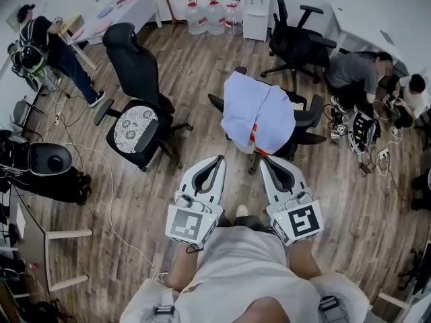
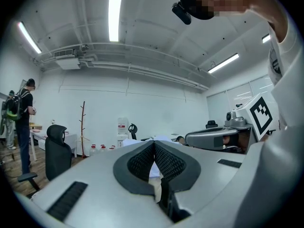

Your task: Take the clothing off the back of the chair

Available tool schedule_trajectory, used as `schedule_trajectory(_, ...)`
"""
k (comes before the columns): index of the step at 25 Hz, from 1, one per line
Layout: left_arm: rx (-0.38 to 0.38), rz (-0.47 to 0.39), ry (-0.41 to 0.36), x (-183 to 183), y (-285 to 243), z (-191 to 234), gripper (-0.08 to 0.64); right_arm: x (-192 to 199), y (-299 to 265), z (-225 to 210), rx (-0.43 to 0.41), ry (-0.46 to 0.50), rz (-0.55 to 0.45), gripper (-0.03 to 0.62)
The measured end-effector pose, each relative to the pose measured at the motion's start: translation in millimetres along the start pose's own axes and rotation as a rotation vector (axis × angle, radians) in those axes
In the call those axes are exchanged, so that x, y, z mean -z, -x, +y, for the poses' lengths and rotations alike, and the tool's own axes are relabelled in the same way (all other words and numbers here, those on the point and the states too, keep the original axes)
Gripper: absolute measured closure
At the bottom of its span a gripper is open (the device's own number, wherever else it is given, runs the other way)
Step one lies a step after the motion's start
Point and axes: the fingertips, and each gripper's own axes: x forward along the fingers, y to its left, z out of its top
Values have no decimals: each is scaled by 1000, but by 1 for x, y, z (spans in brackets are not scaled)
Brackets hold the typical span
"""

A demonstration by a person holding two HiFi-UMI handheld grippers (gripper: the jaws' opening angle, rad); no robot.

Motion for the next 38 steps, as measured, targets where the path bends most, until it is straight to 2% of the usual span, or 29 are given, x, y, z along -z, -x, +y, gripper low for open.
schedule_trajectory(6,79,-23,11,-5,-17,3,543,2,-8,-14,59,-8,8,571)
schedule_trajectory(19,313,-8,34,4,-39,29,543,13,-31,-14,266,-48,30,571)
schedule_trajectory(27,452,-6,20,8,-53,34,543,15,-35,-19,391,-65,35,571)
schedule_trajectory(38,555,17,15,14,-72,39,543,18,-39,-30,518,-66,64,571)
